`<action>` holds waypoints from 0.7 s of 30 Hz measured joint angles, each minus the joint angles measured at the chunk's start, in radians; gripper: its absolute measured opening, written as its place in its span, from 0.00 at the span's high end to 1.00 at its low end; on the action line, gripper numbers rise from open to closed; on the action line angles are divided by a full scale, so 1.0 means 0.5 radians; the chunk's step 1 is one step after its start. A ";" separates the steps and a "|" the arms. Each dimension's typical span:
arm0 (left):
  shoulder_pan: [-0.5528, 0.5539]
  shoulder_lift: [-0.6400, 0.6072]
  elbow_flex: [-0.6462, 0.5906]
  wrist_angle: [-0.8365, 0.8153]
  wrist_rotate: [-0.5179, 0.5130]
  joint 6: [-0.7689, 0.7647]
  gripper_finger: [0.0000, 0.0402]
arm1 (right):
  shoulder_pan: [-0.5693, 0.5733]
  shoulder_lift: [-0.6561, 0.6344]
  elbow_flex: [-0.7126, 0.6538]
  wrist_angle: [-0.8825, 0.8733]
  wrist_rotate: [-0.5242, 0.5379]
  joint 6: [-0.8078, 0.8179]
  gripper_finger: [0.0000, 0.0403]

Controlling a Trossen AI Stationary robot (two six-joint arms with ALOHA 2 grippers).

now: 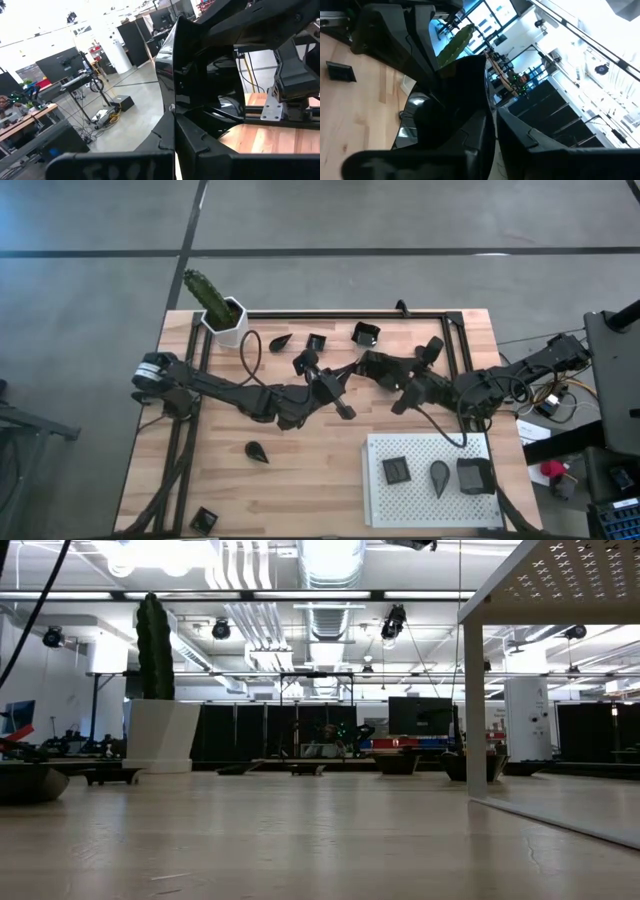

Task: Pick & Place Mini shaped plates
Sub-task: Stack the distorted square plate on top of the other distorted square plate on the shelf

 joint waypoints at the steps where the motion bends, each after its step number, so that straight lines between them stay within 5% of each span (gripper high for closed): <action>1: 0.000 0.000 0.000 0.001 0.002 0.000 1.00 | 0.000 0.000 0.000 0.000 0.001 0.000 0.94; 14: 0.000 -0.001 0.000 0.004 0.005 0.000 0.99 | 0.000 0.000 0.000 -0.002 0.004 0.001 0.98; 21: -0.002 -0.002 0.001 0.006 0.012 -0.006 0.86 | 0.000 0.000 0.000 -0.005 0.064 0.000 0.98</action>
